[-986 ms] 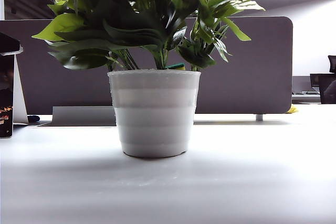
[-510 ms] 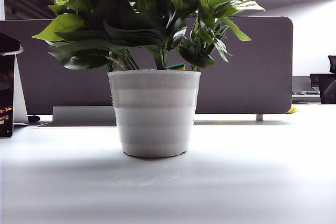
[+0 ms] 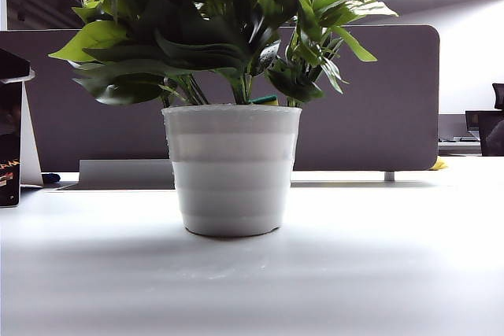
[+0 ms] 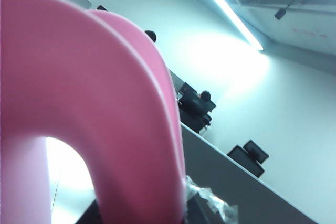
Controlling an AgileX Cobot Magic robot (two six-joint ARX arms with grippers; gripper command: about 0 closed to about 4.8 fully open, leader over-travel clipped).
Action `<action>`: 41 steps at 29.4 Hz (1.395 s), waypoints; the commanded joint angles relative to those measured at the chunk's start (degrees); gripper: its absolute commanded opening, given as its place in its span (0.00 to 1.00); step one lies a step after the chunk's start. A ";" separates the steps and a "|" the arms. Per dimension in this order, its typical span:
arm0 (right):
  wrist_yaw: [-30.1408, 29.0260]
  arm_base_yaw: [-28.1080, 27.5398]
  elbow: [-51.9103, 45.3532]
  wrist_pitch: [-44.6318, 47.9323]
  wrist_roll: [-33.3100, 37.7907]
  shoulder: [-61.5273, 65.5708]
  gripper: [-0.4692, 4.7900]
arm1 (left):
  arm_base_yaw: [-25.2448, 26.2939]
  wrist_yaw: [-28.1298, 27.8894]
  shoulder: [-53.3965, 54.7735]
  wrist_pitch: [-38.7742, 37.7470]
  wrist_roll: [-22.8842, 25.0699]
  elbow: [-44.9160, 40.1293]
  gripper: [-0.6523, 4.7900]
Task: Pick up the watering can from the table, water the potted plant, and put the can back.
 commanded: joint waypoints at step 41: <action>-5.25 0.09 5.55 6.93 -6.71 6.49 0.08 | 4.79 0.11 0.07 0.59 -0.15 0.07 0.11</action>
